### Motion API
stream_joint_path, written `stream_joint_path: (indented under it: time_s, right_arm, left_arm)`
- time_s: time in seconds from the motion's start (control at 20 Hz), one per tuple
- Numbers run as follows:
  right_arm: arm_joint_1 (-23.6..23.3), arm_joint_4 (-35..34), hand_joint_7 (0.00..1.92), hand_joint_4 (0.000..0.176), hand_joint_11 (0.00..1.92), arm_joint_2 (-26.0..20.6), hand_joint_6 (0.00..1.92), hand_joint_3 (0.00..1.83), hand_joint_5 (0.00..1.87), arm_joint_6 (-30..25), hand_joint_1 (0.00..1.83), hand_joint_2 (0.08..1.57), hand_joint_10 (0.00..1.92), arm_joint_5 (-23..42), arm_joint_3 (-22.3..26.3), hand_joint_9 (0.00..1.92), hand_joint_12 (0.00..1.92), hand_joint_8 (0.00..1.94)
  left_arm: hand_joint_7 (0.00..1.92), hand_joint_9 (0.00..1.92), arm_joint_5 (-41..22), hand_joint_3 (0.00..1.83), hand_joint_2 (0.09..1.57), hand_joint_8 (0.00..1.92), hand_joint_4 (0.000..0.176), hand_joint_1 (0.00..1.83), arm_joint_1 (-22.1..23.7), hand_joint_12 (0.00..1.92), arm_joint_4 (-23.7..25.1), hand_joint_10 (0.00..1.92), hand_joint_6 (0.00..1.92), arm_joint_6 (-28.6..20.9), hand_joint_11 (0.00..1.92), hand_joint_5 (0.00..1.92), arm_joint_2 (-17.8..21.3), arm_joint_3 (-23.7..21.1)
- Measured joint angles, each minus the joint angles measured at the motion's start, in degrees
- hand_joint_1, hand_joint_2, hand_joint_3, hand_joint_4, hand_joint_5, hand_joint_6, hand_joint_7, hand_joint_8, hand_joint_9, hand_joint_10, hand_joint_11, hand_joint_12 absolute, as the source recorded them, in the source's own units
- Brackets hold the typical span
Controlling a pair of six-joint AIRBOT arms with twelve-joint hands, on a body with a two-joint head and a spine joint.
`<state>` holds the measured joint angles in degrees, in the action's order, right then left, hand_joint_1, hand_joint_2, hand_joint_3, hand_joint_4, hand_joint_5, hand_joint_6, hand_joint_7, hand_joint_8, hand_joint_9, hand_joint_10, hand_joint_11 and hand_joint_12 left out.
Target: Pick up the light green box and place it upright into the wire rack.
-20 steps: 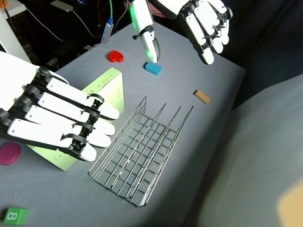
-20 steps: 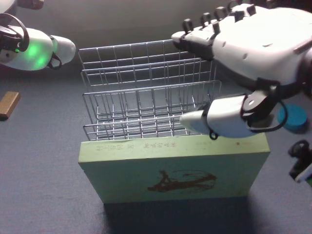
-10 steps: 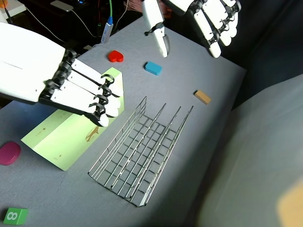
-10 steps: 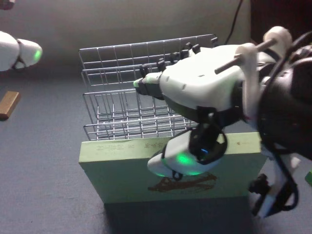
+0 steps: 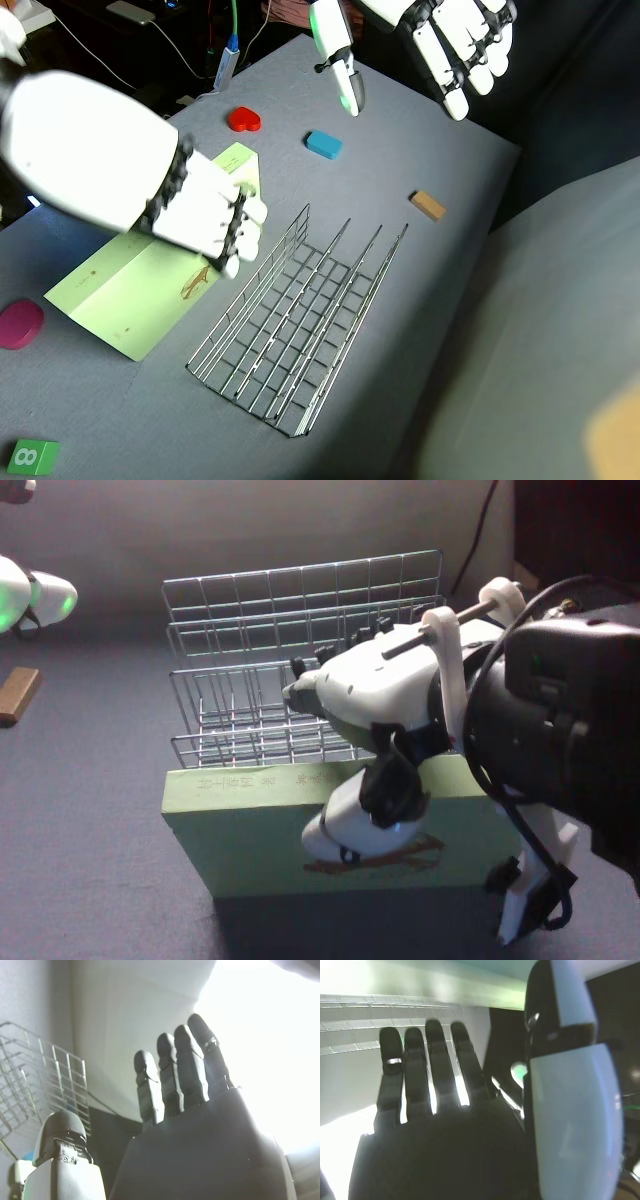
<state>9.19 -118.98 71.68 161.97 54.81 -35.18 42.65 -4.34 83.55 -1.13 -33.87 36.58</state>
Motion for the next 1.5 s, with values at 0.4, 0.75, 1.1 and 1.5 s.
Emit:
stream_joint_path:
  time_s: [0.4, 0.75, 1.1, 1.5]
  right_arm:
    - [1.51, 0.31, 0.25, 0.0, 0.0, 1.07, 0.01, 0.0, 0.24, -0.33, 0.73, 1.01, 0.01, -0.7, -1.25, 0.2, 0.85, 0.01]
    - [1.51, 0.28, 0.95, 0.0, 0.64, 1.07, 0.86, 0.0, 0.83, 0.52, 1.18, 1.15, 0.13, -0.81, -1.2, 0.95, 1.16, 0.89]
    - [1.55, 0.33, 1.0, 0.0, 0.89, 0.37, 0.82, 0.0, 0.98, 2.1, 1.35, 1.1, 1.24, -0.79, 0.11, 0.93, 1.39, 0.99]
    - [-7.13, -0.15, 0.97, 0.0, 0.85, -4.26, 0.87, 0.0, 0.91, 3.43, 1.37, 1.13, 1.33, -0.72, 3.78, 0.9, 1.4, 1.04]
  left_arm:
    - [0.31, 0.24, 0.0, 0.0, 1.11, 0.0, 0.089, 0.24, 0.66, 0.75, -0.39, 0.0, 0.0, 0.02, 0.0, 0.36, 0.11, -0.17]
    - [0.32, 0.25, 0.07, 0.0, 1.12, 0.0, 0.089, 0.24, 0.63, 0.77, -0.42, 0.01, 0.0, 0.07, 0.0, 0.35, 1.9, -0.7]
    - [0.32, 0.25, -0.31, 0.0, 1.13, 0.0, 0.089, 0.24, 0.66, 0.77, -1.27, 0.0, 0.0, 0.74, 0.0, 0.36, 1.9, -0.7]
    - [0.33, 0.25, -0.52, 0.0, 1.13, 0.0, 0.089, 0.24, 1.2, 0.78, -1.2, 0.0, 0.0, 1.33, 0.0, 0.34, 2.01, -0.7]
